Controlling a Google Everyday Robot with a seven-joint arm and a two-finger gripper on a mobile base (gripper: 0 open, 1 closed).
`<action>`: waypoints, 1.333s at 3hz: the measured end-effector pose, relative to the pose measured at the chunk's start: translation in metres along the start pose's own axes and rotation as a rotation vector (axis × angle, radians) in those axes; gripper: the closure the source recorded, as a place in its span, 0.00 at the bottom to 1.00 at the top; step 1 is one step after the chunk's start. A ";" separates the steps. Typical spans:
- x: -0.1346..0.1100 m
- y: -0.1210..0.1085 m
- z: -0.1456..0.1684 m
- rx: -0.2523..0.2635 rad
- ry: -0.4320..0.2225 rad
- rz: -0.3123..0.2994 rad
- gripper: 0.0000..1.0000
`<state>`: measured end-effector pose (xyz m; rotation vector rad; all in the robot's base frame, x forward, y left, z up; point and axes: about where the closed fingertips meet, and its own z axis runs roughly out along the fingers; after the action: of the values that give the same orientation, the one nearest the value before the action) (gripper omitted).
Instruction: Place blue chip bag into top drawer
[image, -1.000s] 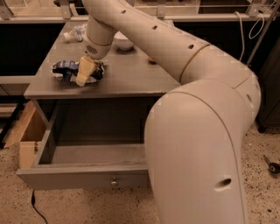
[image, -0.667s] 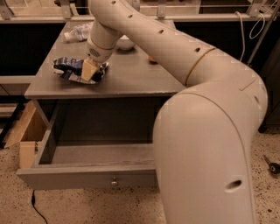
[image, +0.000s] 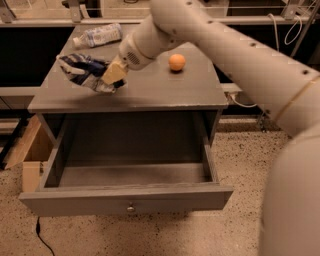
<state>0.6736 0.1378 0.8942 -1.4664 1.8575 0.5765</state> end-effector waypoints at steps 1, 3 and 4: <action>0.002 0.026 -0.064 0.036 -0.076 -0.048 1.00; 0.020 0.053 -0.109 0.040 -0.087 -0.077 1.00; 0.042 0.072 -0.097 0.033 -0.054 -0.028 1.00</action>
Offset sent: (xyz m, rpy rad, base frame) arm -0.1268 -0.1071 0.0693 0.0594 -0.1227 0.0654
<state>0.5752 0.0611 0.9220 -1.4398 1.7941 0.5637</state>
